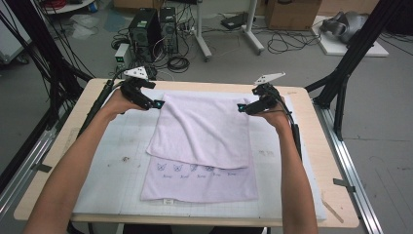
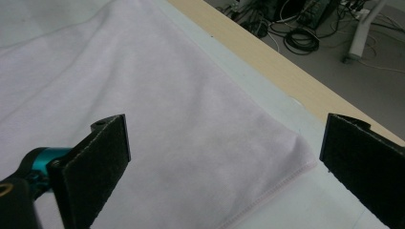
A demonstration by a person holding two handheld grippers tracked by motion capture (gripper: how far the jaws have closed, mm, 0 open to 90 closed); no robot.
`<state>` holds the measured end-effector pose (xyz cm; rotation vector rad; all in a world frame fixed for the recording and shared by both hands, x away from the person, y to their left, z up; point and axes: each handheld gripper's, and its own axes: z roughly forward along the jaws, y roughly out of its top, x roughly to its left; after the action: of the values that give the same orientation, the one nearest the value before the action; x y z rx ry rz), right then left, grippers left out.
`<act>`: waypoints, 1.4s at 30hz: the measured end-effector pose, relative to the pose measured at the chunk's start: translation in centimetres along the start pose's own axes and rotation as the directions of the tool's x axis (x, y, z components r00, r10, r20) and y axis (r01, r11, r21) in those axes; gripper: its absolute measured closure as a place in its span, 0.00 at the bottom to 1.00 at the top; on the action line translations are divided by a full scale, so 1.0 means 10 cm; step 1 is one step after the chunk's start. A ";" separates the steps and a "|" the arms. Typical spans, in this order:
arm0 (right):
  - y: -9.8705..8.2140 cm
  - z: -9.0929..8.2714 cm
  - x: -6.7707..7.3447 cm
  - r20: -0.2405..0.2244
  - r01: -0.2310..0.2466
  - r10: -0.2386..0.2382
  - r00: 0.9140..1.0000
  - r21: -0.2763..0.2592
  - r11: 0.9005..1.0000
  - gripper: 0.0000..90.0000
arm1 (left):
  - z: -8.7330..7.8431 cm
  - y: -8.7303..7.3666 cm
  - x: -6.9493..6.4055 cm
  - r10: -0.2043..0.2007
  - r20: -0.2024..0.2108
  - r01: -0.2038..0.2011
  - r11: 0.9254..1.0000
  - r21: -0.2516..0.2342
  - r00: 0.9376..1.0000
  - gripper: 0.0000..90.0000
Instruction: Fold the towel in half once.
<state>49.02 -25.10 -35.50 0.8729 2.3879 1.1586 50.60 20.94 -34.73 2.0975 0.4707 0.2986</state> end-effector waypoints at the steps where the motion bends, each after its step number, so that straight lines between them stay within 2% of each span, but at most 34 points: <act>1: -0.02 -0.03 0.02 -0.012 0.005 -0.005 1.000 -0.006 1.000 0.02 | -0.05 0.00 -0.04 0.015 0.001 -0.015 1.000 -0.015 1.000 0.02; 7: -0.12 -0.21 0.16 -0.043 0.051 -0.052 0.998 -0.013 0.999 0.02 | -0.31 -0.11 -0.25 0.070 0.010 -0.069 0.996 -0.052 0.997 0.02; 9: -0.15 -0.27 0.22 -0.052 0.078 -0.079 0.995 -0.019 0.997 0.02 | -0.39 -0.18 -0.32 0.089 0.025 -0.088 0.995 -0.049 0.996 0.02; 11: -0.19 -0.32 0.27 -0.069 0.096 -0.097 0.993 -0.024 0.995 0.02 | -0.45 -0.26 -0.38 0.110 0.022 -0.109 0.993 -0.045 0.994 0.02; 13: -0.23 -0.38 0.31 -0.070 0.107 -0.109 0.992 -0.023 0.994 0.02 | -0.51 -0.34 -0.44 0.107 0.024 -0.106 0.993 -0.059 0.994 0.02; 17: -0.33 -0.49 0.38 -0.099 0.119 -0.122 0.988 -0.035 0.992 0.02 | -0.60 -0.52 -0.53 0.106 0.025 -0.103 0.991 -0.090 0.994 0.02; 18: -0.35 -0.51 0.41 -0.106 0.126 -0.129 0.986 -0.031 0.992 0.02 | -0.62 -0.57 -0.55 0.107 0.030 -0.104 0.991 -0.083 0.994 0.02; 19: -0.37 -0.53 0.43 -0.119 0.133 -0.133 0.984 -0.009 0.991 0.02 | -0.63 -0.62 -0.58 0.105 0.036 -0.101 0.990 -0.097 0.994 0.02; 21: -0.41 -0.57 0.49 -0.145 0.162 -0.162 0.976 -0.011 0.987 0.03 | -0.65 -0.71 -0.64 0.117 0.030 -0.114 0.988 -0.100 0.993 0.02; 24: -0.48 -0.62 0.59 -0.190 0.204 -0.203 0.961 -0.016 0.979 0.03 | -0.67 -0.83 -0.72 0.129 0.044 -0.123 0.986 -0.110 0.991 0.02; 29: -0.61 -0.66 0.73 -0.228 0.242 -0.243 0.943 -0.033 0.970 0.03 | -0.70 -0.98 -0.82 0.114 0.059 -0.106 0.986 -0.127 0.992 0.02; 33: -0.71 -0.65 0.82 -0.257 0.275 -0.273 0.927 -0.029 0.961 0.03 | -0.75 -1.06 -0.88 0.104 0.051 -0.096 0.986 -0.138 0.993 0.02; 35: -0.75 -0.65 0.87 -0.285 0.289 -0.285 0.915 -0.028 0.957 0.03 | -0.78 -1.09 -0.93 0.108 0.046 -0.100 0.983 -0.154 0.993 0.02; 36: -0.77 -0.64 0.90 -0.301 0.307 -0.300 0.905 -0.023 0.951 0.03 | -0.79 -1.11 -0.94 0.106 0.046 -0.098 0.983 -0.157 0.993 0.02; 39: -0.81 -0.61 0.96 -0.326 0.342 -0.323 0.888 0.000 0.940 0.03 | -0.80 -1.14 -0.95 0.102 0.047 -0.094 0.984 -0.153 0.994 0.02; 40: -0.83 -0.60 0.98 -0.331 0.351 -0.330 0.884 0.003 0.937 0.03 | -0.80 -1.14 -0.95 0.099 0.047 -0.091 0.985 -0.145 0.994 0.02; 42: -0.85 -0.56 1.01 -0.344 0.352 -0.327 0.880 0.011 0.936 0.03 | -0.79 -1.15 -0.97 0.100 0.053 -0.091 0.986 -0.141 0.994 0.02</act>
<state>35.18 -25.75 -39.21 0.2604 2.7276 1.1547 36.44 28.20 -40.48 1.9904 0.3057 0.3142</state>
